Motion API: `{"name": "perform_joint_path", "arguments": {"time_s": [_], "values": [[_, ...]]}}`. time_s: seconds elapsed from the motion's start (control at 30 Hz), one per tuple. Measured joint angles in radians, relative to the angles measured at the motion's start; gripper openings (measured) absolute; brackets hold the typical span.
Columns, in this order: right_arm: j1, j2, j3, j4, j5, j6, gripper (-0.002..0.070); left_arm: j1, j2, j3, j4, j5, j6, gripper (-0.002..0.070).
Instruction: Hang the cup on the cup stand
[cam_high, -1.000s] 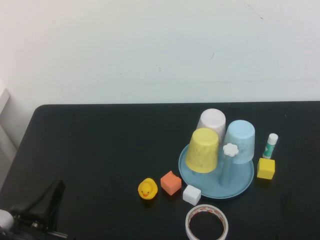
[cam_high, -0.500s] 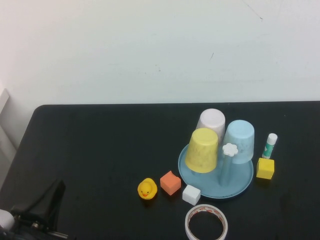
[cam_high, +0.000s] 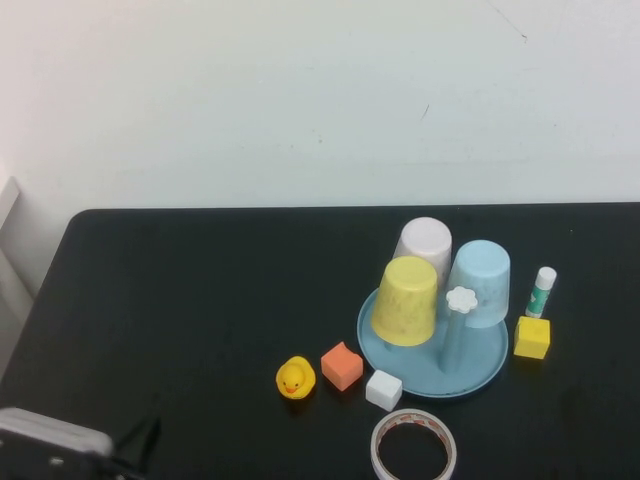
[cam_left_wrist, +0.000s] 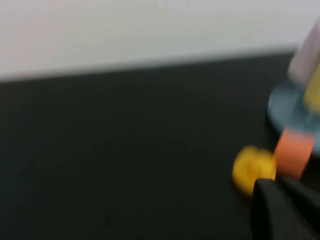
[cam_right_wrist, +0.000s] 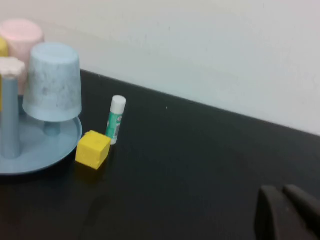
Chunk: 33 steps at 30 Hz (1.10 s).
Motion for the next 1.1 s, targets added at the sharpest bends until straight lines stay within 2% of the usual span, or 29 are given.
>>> {"name": "perform_joint_path", "arguments": {"time_s": [0.13,0.2,0.37,0.43,0.5,0.57,0.63,0.77,0.9,1.1], "values": [[0.0,-0.005,0.002,-0.01,0.061,0.026,0.0,0.0,0.203,-0.005,0.004,-0.003,0.0,-0.0001],[0.0,-0.005,0.0,-0.012,0.084,0.027,0.0,0.0,0.315,-0.009,0.022,-0.007,-0.07,-0.0001],[0.0,-0.005,-0.003,-0.012,0.095,0.027,0.0,0.0,0.624,-0.018,0.097,-0.015,-0.523,-0.0001],[0.0,-0.005,-0.004,-0.012,0.098,0.028,0.0,0.0,0.723,-0.02,0.123,-0.025,-0.777,-0.0001],[0.0,-0.006,-0.004,-0.012,0.1,0.03,0.0,0.002,0.738,-0.022,0.084,-0.053,-1.02,-0.0001],[-0.002,-0.006,-0.004,-0.012,0.104,0.03,0.0,0.046,0.74,-0.022,0.083,-0.055,-1.185,-0.0001],[-0.002,-0.006,-0.005,-0.012,0.104,0.03,0.0,0.133,0.731,-0.023,0.117,-0.053,-1.299,-0.0001],[-0.002,-0.006,-0.005,-0.012,0.104,0.03,0.0,0.257,0.621,-0.023,0.108,-0.03,-1.367,-0.0001],[-0.004,-0.006,-0.005,-0.012,0.106,0.032,0.0,0.269,0.469,-0.023,0.0,0.075,-1.378,-0.0001],[-0.004,-0.006,-0.005,-0.012,0.106,0.032,-0.0001,0.269,0.182,-0.019,-0.116,0.332,-1.39,-0.0001]]}}
